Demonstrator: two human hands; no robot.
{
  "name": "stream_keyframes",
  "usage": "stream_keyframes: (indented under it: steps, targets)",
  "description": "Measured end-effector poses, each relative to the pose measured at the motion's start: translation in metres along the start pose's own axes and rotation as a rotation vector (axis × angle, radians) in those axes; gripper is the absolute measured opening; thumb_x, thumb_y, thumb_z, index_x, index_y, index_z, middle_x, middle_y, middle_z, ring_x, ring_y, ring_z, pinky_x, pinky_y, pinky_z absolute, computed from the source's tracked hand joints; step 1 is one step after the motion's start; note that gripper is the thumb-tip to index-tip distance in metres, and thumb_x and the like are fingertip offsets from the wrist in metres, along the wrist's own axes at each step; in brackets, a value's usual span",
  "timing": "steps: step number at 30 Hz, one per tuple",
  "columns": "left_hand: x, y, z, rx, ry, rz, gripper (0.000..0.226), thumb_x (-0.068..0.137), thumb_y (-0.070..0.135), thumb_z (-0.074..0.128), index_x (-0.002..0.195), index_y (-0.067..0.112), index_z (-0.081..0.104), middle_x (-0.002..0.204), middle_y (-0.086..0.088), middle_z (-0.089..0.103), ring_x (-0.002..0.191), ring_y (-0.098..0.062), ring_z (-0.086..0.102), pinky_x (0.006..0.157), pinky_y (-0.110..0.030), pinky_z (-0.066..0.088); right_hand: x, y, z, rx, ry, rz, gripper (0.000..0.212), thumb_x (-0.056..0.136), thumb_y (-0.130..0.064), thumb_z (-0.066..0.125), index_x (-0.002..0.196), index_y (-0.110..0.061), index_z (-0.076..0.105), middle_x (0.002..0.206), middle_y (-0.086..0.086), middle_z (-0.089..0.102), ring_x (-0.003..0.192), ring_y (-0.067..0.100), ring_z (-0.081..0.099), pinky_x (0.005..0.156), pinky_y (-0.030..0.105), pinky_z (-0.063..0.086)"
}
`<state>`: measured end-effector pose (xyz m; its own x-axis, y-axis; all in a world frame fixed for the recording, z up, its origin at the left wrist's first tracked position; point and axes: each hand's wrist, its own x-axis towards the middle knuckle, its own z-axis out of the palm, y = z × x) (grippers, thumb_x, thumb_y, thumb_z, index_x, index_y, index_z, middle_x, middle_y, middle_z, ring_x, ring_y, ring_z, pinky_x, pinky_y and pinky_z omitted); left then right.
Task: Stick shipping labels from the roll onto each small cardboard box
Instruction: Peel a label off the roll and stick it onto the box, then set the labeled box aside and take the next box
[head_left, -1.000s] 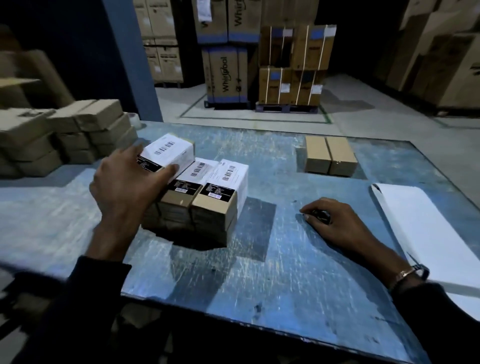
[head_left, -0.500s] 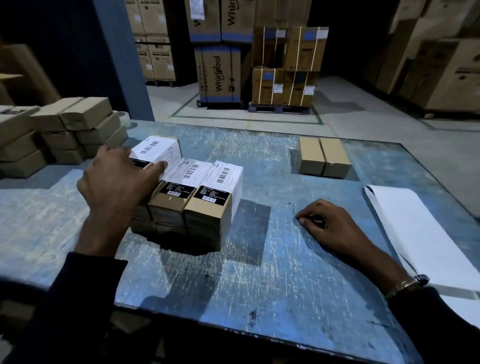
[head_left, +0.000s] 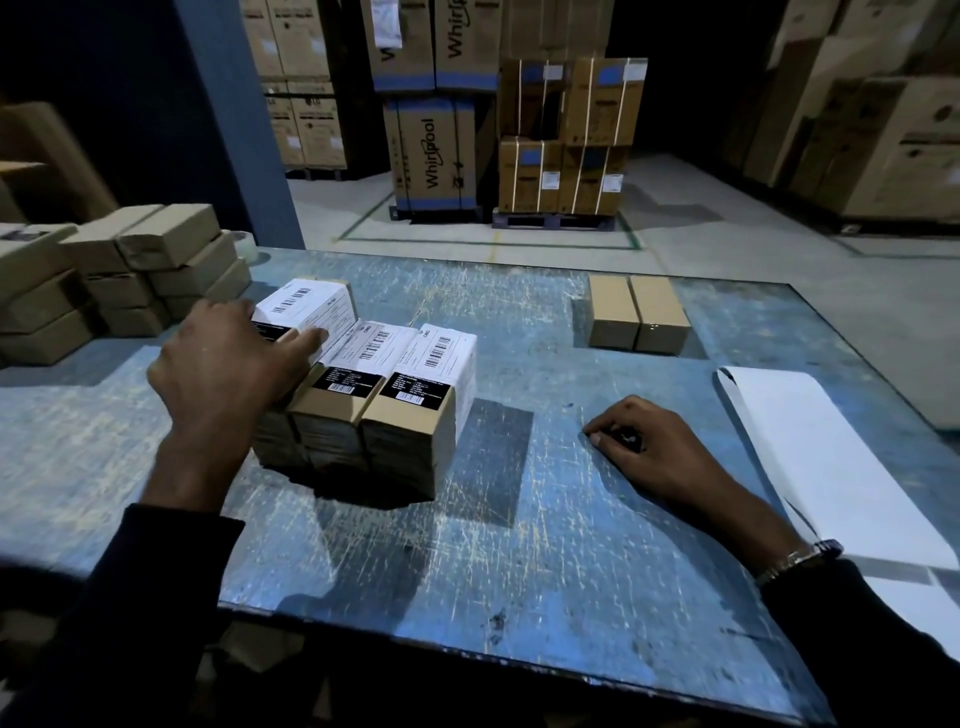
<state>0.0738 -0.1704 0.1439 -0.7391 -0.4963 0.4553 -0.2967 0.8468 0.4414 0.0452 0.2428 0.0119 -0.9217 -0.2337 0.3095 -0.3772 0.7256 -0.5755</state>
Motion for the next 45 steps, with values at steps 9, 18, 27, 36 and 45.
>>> stream_keyframes:
  steps: [9, 18, 27, 36, 45]
  targets:
    - [-0.001, -0.001, 0.003, 0.092, 0.012, 0.02, 0.069, 0.079, 0.073, 0.076, 0.118, 0.016, 0.077, 0.115, -0.022, 0.067, 0.104, -0.05, 0.067, 0.083, -0.054, 0.053, 0.0, 0.001, 0.0, -0.007, -0.006, -0.004, 0.013, 0.1, -0.022, 0.074, 0.106, -0.03, 0.081, 0.104, -0.019, 0.066, 0.096, -0.003, 0.064, 0.081, 0.013, 0.047]
    - [-0.015, 0.008, 0.005, 0.05, 0.136, 0.18, 0.062, 0.088, 0.056, 0.077, 0.133, 0.014, 0.068, 0.13, -0.024, 0.063, 0.118, -0.049, 0.058, 0.095, -0.059, 0.048, 0.0, 0.0, 0.0, -0.011, -0.003, 0.004, 0.012, 0.1, -0.023, 0.074, 0.107, -0.031, 0.081, 0.105, -0.019, 0.066, 0.096, -0.003, 0.065, 0.081, 0.014, 0.049]
    - [-0.112, 0.124, 0.033, -0.277, -0.06, 0.67, 0.04, 0.099, 0.055, 0.065, 0.122, 0.024, 0.075, 0.123, 0.001, 0.072, 0.107, -0.02, 0.066, 0.103, -0.043, 0.042, 0.001, 0.0, -0.004, 0.016, 0.063, 0.01, 0.009, 0.1, -0.022, 0.073, 0.103, -0.027, 0.08, 0.1, -0.016, 0.07, 0.093, 0.001, 0.066, 0.081, 0.021, 0.052]
    - [-0.118, 0.223, 0.155, -0.24, -0.379, 0.592, 0.057, 0.099, 0.048, 0.062, 0.142, 0.012, 0.056, 0.132, -0.013, 0.063, 0.118, -0.036, 0.062, 0.091, -0.044, 0.05, 0.011, 0.037, -0.037, -0.048, 0.523, 0.306, 0.014, 0.095, -0.013, 0.069, 0.104, -0.011, 0.079, 0.099, 0.008, 0.078, 0.095, 0.027, 0.073, 0.086, 0.038, 0.058]
    - [-0.074, 0.285, 0.269, -0.304, -0.472, 0.649, 0.092, 0.098, 0.056, 0.065, 0.169, 0.02, 0.021, 0.175, -0.015, 0.02, 0.16, -0.038, 0.019, 0.119, -0.059, 0.037, 0.014, 0.028, -0.036, -0.01, 0.596, 0.341, 0.025, 0.096, -0.014, 0.062, 0.118, -0.012, 0.073, 0.109, 0.009, 0.077, 0.104, 0.029, 0.072, 0.088, 0.039, 0.057]
